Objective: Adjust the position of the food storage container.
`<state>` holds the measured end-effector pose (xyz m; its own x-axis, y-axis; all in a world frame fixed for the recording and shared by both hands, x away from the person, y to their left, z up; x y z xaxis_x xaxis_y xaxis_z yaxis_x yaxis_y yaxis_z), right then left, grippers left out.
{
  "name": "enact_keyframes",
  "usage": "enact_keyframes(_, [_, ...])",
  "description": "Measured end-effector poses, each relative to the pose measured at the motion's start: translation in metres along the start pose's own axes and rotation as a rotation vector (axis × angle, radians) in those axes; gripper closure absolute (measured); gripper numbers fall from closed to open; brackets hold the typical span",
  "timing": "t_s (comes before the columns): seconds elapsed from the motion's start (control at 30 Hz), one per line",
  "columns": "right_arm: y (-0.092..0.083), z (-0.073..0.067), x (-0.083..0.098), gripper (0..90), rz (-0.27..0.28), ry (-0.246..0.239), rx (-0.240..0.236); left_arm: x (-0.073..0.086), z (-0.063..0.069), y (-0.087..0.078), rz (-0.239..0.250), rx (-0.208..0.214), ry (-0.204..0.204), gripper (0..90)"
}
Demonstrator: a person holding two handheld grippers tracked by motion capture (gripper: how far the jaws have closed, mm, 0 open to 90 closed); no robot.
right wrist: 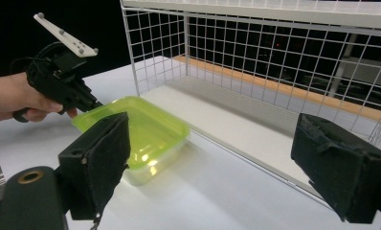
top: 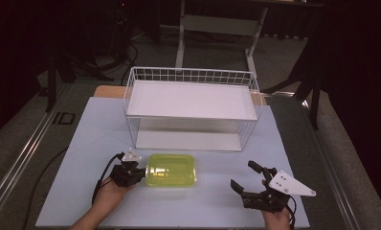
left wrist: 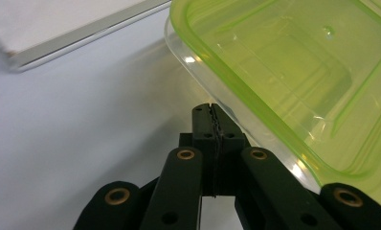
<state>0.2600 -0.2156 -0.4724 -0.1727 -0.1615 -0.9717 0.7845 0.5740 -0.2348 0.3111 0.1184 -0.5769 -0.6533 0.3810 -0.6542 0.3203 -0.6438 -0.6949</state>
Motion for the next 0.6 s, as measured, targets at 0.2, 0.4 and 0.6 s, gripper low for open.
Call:
enact_keyframes(0.2, [0.000, 0.000, 0.000, 13.5, 0.000, 0.001, -0.002, -0.006, 0.009, 0.015, -0.013, 0.030, 0.015, 90.0])
enact_keyframes(0.4, [0.000, 0.001, 0.000, 13.5, 0.000, 0.006, -0.002, -0.013, 0.014, 0.026, -0.025, 0.045, 0.031, 90.0])
enact_keyframes(0.6, [0.000, 0.002, 0.000, 13.5, -0.001, 0.006, -0.004, -0.020, 0.018, 0.035, -0.023, 0.055, 0.039, 90.0])
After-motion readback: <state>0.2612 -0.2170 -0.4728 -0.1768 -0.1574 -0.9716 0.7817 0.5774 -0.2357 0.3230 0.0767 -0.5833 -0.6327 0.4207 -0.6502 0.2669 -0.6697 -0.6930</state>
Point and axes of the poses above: each handheld gripper's, and its own axes: y roughly forward along the jaws, x roughly out of its underside, z roughly to its right, the point moved 7 cm from there along y, roughly forward along the jaws, and after that the axes turned 10 degrees about x, right-handed, at the moved point
